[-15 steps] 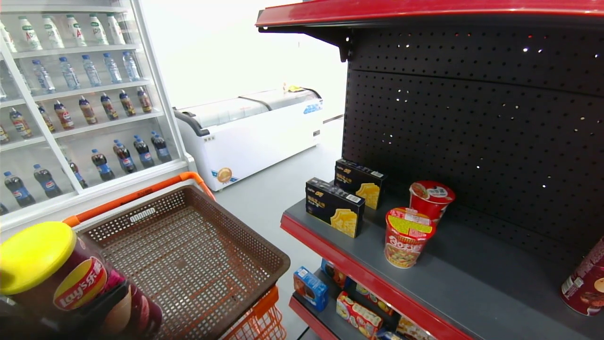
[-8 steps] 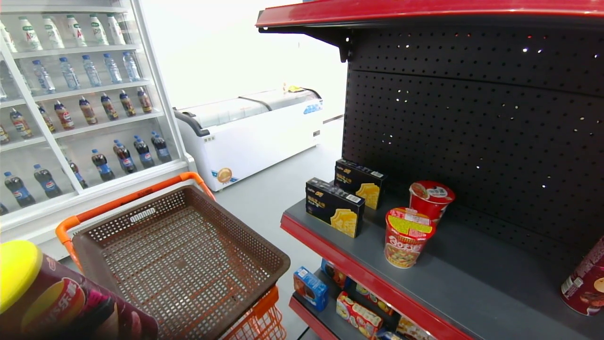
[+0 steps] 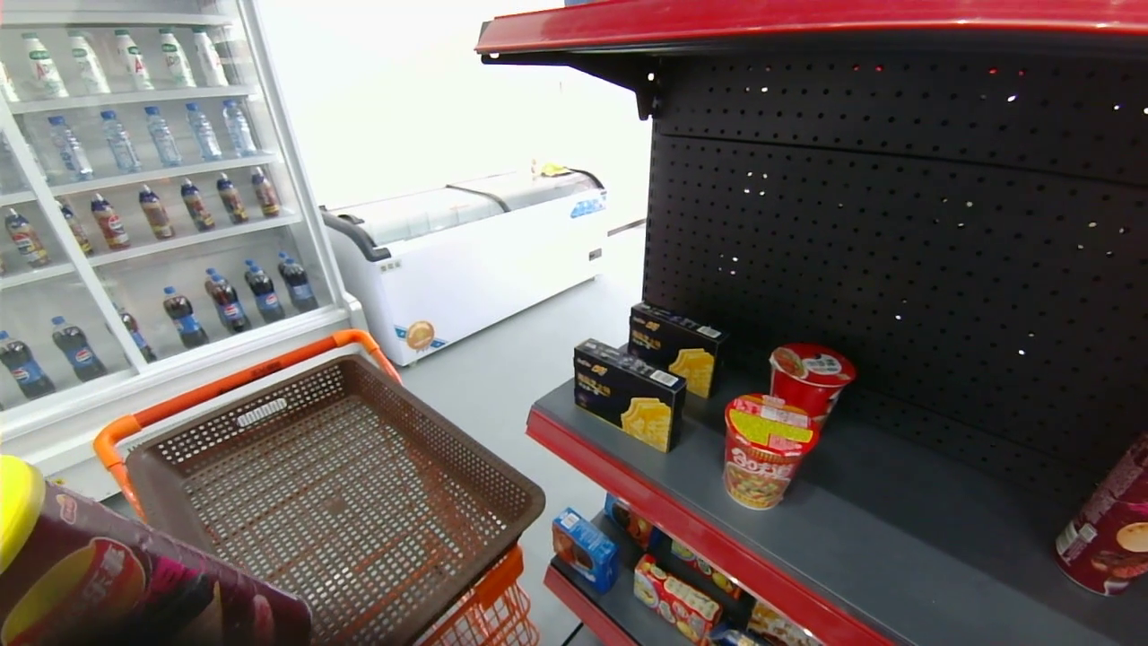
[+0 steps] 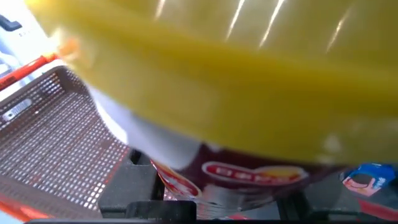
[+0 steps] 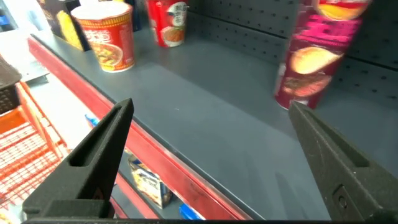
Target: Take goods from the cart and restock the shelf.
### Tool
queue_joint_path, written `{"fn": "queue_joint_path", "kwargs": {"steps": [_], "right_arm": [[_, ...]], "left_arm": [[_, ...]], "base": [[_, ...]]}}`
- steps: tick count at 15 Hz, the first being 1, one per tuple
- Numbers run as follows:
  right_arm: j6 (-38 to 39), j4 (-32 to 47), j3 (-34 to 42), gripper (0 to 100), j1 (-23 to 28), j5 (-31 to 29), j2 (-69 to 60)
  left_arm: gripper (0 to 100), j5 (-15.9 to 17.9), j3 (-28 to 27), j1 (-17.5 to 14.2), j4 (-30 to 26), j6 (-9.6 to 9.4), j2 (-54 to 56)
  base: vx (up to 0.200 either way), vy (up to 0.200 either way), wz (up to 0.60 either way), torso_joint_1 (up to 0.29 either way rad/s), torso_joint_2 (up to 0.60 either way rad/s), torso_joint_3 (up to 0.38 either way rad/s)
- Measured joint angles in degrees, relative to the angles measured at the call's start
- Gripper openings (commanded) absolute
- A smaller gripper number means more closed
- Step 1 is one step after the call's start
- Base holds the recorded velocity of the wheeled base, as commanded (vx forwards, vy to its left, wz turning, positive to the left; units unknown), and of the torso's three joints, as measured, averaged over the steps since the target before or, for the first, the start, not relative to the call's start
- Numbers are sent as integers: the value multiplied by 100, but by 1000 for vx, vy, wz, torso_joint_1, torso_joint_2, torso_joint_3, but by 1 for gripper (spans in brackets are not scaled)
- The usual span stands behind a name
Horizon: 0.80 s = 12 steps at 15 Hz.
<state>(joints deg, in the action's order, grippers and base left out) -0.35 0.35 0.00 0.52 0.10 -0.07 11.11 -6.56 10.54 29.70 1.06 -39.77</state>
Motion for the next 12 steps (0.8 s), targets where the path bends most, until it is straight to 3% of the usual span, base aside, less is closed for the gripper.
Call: {"fn": "queue_joint_path", "kwargs": {"steps": [4,8,12], "right_arm": [[2,7,0,100,0,-2,0],[2,9,-5,100,-4,-2,0],[2,13,-5,100,-4,0,0]], "left_arm": [[0,-2,52,11,-158,5,74],[0,6,-149,15,-841,13,319],[0,13,-358,15,-1134,16,499]], "base": [[0,0,-600,4,2,1],[0,0,0,0,0,0],[0,0,-600,2,4,2]]}}
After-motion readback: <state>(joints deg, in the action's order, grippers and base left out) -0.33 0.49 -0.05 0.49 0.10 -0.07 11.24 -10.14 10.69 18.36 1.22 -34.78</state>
